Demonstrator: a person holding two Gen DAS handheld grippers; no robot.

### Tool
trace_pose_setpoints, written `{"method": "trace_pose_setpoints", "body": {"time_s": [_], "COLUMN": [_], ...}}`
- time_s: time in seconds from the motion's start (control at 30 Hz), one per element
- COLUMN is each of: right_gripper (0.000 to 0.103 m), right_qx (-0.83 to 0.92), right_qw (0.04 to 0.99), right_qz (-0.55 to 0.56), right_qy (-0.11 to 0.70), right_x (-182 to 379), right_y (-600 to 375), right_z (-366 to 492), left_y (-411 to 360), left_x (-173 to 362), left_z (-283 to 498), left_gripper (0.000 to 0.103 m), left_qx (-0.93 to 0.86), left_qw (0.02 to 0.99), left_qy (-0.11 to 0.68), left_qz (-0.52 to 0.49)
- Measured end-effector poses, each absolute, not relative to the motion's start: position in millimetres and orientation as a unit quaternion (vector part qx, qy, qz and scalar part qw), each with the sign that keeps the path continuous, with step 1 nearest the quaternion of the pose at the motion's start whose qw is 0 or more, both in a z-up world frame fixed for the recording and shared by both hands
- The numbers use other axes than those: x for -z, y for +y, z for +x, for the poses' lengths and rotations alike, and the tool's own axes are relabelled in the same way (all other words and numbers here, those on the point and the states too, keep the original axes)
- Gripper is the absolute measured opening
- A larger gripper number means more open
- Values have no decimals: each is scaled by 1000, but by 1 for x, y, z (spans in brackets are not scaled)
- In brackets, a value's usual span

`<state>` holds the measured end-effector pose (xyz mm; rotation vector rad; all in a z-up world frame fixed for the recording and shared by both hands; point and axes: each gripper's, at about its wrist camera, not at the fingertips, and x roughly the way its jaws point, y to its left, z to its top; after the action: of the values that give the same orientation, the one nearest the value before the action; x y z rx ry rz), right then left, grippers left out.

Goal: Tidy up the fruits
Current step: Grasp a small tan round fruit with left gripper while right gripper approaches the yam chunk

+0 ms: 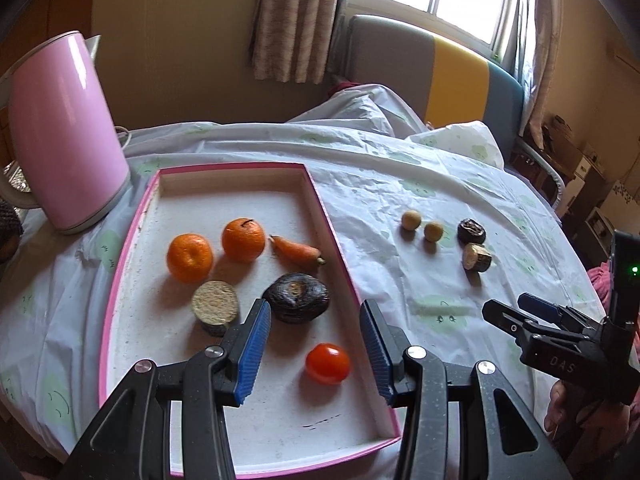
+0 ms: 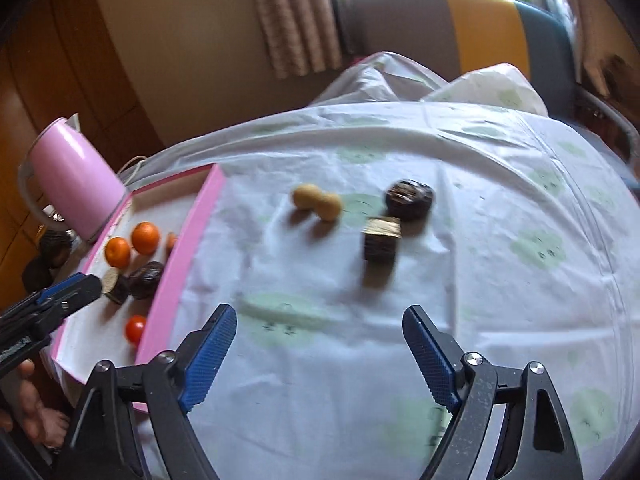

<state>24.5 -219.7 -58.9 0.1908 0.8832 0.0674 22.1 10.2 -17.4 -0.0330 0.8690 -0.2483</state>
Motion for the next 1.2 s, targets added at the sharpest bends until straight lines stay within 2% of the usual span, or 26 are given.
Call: {"method": "trace_pose_setpoints", "body": {"time_s": [0.33,0.5,0.6,0.87,0.97,1.2], "right_gripper": [94,93,89,89,89,89], "right_qx": [-28,-13,-11,-2,6,9], "right_qw": [887,898,901,900,901,901], "right_qz": [118,94,88,91,91,96], "right_qy": [445,430,425,426,424,422], "right_x": [74,69,69,73,73,76], "right_y": [-240,-242,-244,-252,-255,-262], "right_z": [20,18,18,24,27,32], "left_y": [-29,-57,-73,-106,-119,-144], "left_x": [16,16,21,34,40,57], "left_z": [45,62,73,106,117,139], "left_gripper": [47,39,39,39,31,28], "left_qx": [159,188,198,209,217,215], "left_qw": [880,870,866,854,850,844], "left_qy": [448,456,459,477,480,491], "left_qz": [-5,-10,-10,-15,-18,-15]}}
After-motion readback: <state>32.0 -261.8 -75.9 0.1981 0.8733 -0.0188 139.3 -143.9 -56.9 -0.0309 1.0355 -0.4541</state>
